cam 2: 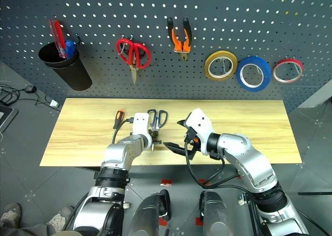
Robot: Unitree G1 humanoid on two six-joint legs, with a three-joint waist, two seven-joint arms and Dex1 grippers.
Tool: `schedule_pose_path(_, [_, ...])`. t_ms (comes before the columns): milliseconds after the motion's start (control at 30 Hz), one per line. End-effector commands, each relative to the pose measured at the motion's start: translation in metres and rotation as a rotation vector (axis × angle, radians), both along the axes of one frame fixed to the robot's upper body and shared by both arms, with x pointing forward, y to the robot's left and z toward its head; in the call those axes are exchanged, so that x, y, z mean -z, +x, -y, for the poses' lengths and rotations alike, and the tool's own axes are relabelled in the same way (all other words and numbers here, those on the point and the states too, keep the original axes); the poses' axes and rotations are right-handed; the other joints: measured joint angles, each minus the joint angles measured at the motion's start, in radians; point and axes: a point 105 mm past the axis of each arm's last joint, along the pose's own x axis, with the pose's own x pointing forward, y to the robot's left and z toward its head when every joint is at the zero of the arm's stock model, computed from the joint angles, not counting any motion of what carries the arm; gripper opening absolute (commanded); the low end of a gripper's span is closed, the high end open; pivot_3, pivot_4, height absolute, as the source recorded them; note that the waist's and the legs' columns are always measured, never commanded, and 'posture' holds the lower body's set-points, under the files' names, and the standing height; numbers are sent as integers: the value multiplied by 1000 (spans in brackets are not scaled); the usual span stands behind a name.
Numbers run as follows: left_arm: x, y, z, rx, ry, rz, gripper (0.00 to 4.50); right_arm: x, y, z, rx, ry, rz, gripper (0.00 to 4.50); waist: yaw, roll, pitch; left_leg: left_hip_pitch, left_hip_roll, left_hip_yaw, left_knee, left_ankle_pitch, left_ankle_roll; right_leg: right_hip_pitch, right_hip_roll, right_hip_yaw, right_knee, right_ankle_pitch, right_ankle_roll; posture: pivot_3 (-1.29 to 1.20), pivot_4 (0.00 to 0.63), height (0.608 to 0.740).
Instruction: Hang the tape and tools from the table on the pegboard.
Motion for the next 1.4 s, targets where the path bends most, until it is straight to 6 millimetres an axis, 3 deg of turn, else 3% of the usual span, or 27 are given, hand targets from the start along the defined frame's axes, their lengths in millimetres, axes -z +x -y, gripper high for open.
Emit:
schedule_pose_path(33, [19, -9, -8, -16, 35, -47, 620, -9, -4, -2, -10, 13, 48, 4500, 0, 0, 0, 0, 0, 0, 0, 0, 0, 0, 0, 0, 0, 0, 0, -217, 299, 740])
schedule_pose_path(133, [3, -4, -9, 10, 89, 58, 620, -9, -4, -1, -8, 2, 66, 4500, -1, 0, 0, 0, 0, 0, 0, 0, 0, 0, 0, 0, 0, 0, 0, -223, 300, 740])
schedule_pose_path(200, [-21, -1, -9, 39, 168, 207, 620, -14, -4, 0, 2, -7, 123, 4500, -3, 0, 0, 0, 0, 0, 0, 0, 0, 0, 0, 0, 0, 0, 0, -226, 300, 740])
schedule_pose_path(233, [-44, -2, -3, 80, 216, 355, 594, -25, -2, 1, 24, 23, 200, 4500, -6, 0, 0, 0, 0, 0, 0, 0, 0, 0, 0, 1, 0, 0, 0, -226, 300, 740])
schedule_pose_path(333, [-82, -20, 10, 160, 282, 611, 555, -50, -5, 2, 55, 123, 356, 4500, -11, 0, 0, -1, 1, 1, -2, 0, 0, -2, 0, 1, -1, 0, 0, -241, 304, 740])
schedule_pose_path(533, [-106, -71, 6, 178, 366, 808, 555, -69, -28, 3, -40, 197, 431, 4500, -27, -1, 0, -1, 0, 2, -3, 0, 0, -1, -1, 2, -3, 0, 0, -254, 310, 740])
schedule_pose_path(733, [-131, -99, -10, 124, 474, 939, 555, -76, -31, 7, -40, 217, 452, 4500, -32, 0, 0, 0, 1, 0, -4, -2, 4, -2, 0, 0, -1, 0, -1, -250, 305, 740])
schedule_pose_path(867, [-146, -100, -16, 86, 497, 994, 555, -76, -23, 10, -3, 219, 458, 4500, -31, 0, 0, 0, 0, 0, -3, -2, 5, -2, 0, 1, -1, 0, -1, -243, 300, 740])
schedule_pose_path(1033, [-167, -83, -39, -80, 476, 1014, 555, -84, -12, 11, 21, 229, 487, 4500, -31, -1, 0, -1, 0, 0, -3, -2, 5, -2, 0, 0, -1, 0, -1, -246, 295, 740])
schedule_pose_path(1267, [-172, -70, -38, -77, 449, 1002, 555, -90, -7, 7, 13, 241, 501, 4500, -32, -1, 0, -1, 0, 1, -3, -2, 4, -2, 0, 0, -2, 0, 0, -247, 293, 740])
schedule_pose_path(1400, [-165, -57, -32, -41, 396, 959, 555, -93, -6, 2, 0, 248, 506, 4500, -32, -1, 0, -1, 0, 2, -3, -2, 5, -2, 0, 1, -1, 0, 0, -245, 294, 740])
